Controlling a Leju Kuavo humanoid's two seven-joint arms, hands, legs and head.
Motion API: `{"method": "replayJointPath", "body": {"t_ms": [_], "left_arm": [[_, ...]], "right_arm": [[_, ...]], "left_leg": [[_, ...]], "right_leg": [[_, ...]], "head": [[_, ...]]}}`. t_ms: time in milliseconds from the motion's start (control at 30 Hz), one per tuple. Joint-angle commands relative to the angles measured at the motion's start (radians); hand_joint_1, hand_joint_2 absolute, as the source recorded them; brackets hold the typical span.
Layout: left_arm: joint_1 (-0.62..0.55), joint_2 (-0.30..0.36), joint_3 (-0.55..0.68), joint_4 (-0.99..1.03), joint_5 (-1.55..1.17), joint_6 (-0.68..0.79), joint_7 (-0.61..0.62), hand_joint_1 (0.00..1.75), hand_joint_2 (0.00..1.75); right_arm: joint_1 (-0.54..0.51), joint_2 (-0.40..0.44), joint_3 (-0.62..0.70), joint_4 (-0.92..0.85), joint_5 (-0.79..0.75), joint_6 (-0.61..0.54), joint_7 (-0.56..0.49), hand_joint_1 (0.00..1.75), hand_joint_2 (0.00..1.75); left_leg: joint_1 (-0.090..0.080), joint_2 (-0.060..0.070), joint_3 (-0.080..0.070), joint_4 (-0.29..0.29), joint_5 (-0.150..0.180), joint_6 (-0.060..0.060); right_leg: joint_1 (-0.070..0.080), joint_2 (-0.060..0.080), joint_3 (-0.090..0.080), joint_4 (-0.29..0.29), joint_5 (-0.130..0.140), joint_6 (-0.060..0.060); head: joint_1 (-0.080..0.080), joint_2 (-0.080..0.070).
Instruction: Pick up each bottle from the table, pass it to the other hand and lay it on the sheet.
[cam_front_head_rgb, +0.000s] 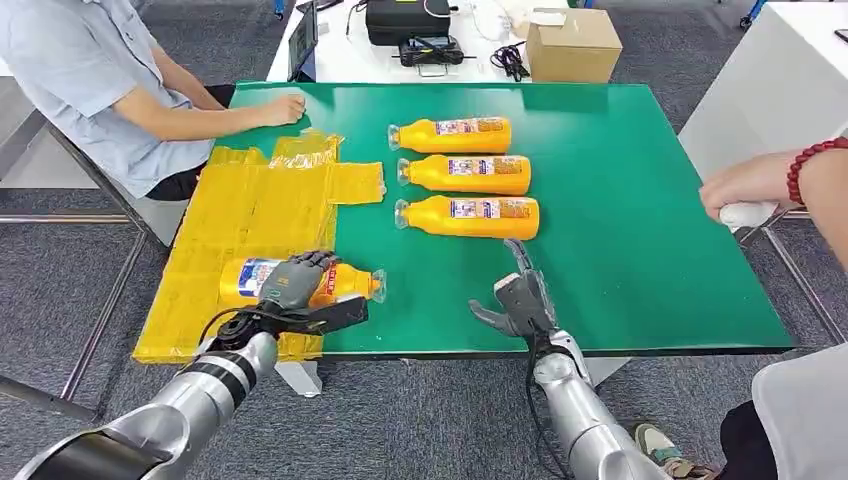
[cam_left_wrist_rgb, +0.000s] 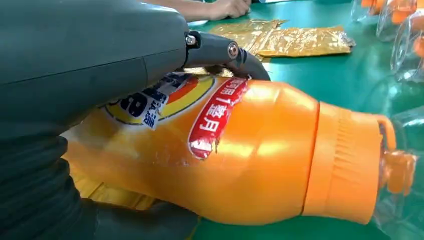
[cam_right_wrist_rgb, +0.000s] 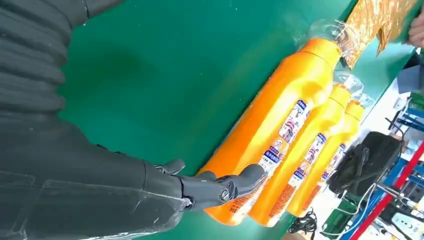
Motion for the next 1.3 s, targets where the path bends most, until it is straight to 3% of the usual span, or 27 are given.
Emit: {"method": "replayJointPath", "body": {"t_ms": [33, 133, 367, 567, 800, 1300], "left_arm": [[0.001, 0.025, -0.038, 0.105, -0.01, -0.132, 0.065, 0.03, 1.75], [0.001, 0.029, -0.03, 0.102, 0.001, -0.203, 0.068, 0.0, 1.75], [-0.017, 0.015, -0.017, 0.063, 0.018, -0.123, 0.017, 0.0, 1.75], [-0.073, -0.003, -0.037, 0.022, 0.02, -0.18, 0.011, 0.0, 1.75], [-0.048, 0.004, -0.094, -0.137, 0.052, -0.072, -0.074, 0.0, 1.75], [-0.032, 0.014, -0.115, -0.18, 0.067, -0.088, -0.056, 0.0, 1.75]], "right_arm": [[-0.053, 0.004, -0.037, 0.097, 0.001, -0.015, -0.001, 0.0, 1.75], [-0.056, 0.003, -0.043, 0.102, 0.001, -0.018, -0.003, 0.0, 1.75], [-0.041, -0.007, -0.056, 0.09, 0.001, -0.037, -0.008, 0.0, 1.75], [-0.02, -0.019, -0.072, 0.067, -0.002, -0.039, -0.006, 0.0, 1.75], [0.007, -0.034, -0.061, 0.027, 0.07, -0.122, -0.011, 0.0, 1.75], [0.012, -0.033, -0.062, 0.014, 0.075, -0.118, -0.005, 0.0, 1.75]], "left_leg": [[0.002, 0.006, 0.006, -0.001, -0.002, -0.003], [0.0, 0.004, 0.006, -0.002, 0.0, -0.001], [0.001, 0.004, 0.01, -0.002, 0.0, -0.002], [0.001, 0.0, 0.009, 0.0, 0.0, -0.001], [0.002, -0.001, 0.007, 0.001, 0.0, -0.002], [0.001, 0.001, 0.0, 0.001, -0.001, -0.001]], "right_leg": [[0.002, 0.005, 0.004, -0.002, 0.0, -0.004], [0.0, 0.003, 0.005, -0.001, 0.001, -0.002], [0.001, 0.004, 0.009, -0.002, 0.001, -0.003], [0.001, 0.0, 0.009, -0.001, 0.0, -0.002], [0.002, -0.001, 0.008, 0.0, 0.0, -0.003], [0.001, 0.001, -0.001, 0.0, -0.001, -0.002]], "head": [[0.0, 0.0], [0.0, 0.0], [0.0, 0.0], [0.0, 0.0], [0.0, 0.0], [0.0, 0.0]]}}
